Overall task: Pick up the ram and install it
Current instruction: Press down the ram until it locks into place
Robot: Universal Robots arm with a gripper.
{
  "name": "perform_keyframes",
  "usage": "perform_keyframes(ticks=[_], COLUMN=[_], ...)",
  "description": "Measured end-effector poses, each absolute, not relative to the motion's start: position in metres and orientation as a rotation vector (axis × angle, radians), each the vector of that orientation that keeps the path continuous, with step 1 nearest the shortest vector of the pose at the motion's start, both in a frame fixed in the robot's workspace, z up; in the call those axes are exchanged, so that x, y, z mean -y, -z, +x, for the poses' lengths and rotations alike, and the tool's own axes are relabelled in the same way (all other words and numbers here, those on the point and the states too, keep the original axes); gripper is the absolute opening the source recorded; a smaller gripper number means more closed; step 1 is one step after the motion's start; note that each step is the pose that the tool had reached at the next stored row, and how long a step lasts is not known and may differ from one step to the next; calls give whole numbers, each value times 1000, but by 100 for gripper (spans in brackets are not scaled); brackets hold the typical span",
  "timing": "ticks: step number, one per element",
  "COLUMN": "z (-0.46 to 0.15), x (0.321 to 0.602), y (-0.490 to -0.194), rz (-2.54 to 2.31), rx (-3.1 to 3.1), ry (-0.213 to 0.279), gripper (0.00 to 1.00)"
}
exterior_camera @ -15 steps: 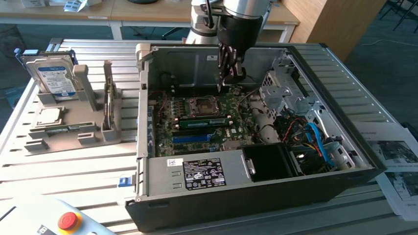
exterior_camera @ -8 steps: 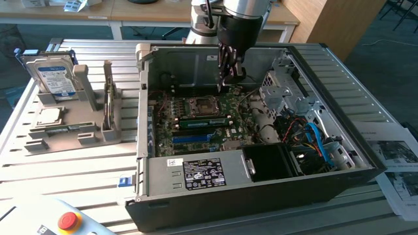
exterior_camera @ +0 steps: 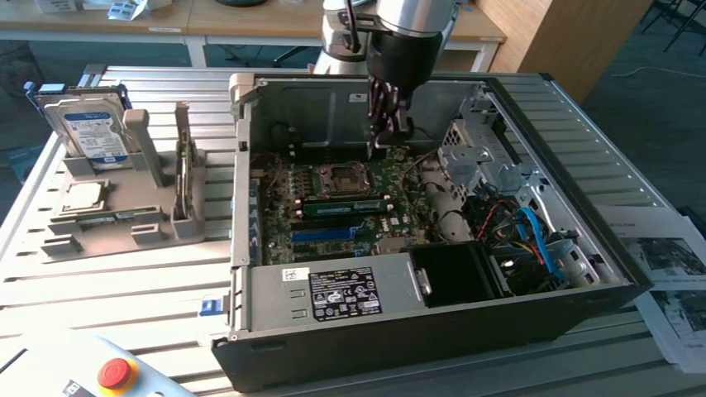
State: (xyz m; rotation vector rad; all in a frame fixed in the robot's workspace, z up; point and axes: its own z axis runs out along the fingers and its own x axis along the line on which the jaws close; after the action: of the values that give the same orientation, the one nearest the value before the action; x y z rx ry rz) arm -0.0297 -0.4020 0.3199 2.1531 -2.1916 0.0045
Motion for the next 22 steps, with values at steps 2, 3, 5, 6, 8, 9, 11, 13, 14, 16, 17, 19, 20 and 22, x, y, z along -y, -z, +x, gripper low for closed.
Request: perform_keyframes(ticks=[2,3,5,6,8,9,11,13,14,16,17,19,20,22], z=[-30,-30,-30,-30,-30,-30,-30,-30,-30,-30,-29,-27,-26,-24], x=[402,402,402,402,402,402,402,402,402,402,402,402,402,402], y=[-316,-314,-311,-309,-307,-306,-305,-304,-304,-304,-304,-304,-304,-304], rz=[2153,2152,2152,2152,2151,2151,2150,2150,2150,2150,2150,2150,2150,2150], rx=[2191,2191,2191,2190,2190,2189,2188,2188,2188,2188,2188,2188,2188,2188], ry=[-4,-3,-2,-2,0,1,3,3,3,3,3,3,3,3], gripper=[10,10,10,10,10,10,10,10,10,10,10,10,10,10])
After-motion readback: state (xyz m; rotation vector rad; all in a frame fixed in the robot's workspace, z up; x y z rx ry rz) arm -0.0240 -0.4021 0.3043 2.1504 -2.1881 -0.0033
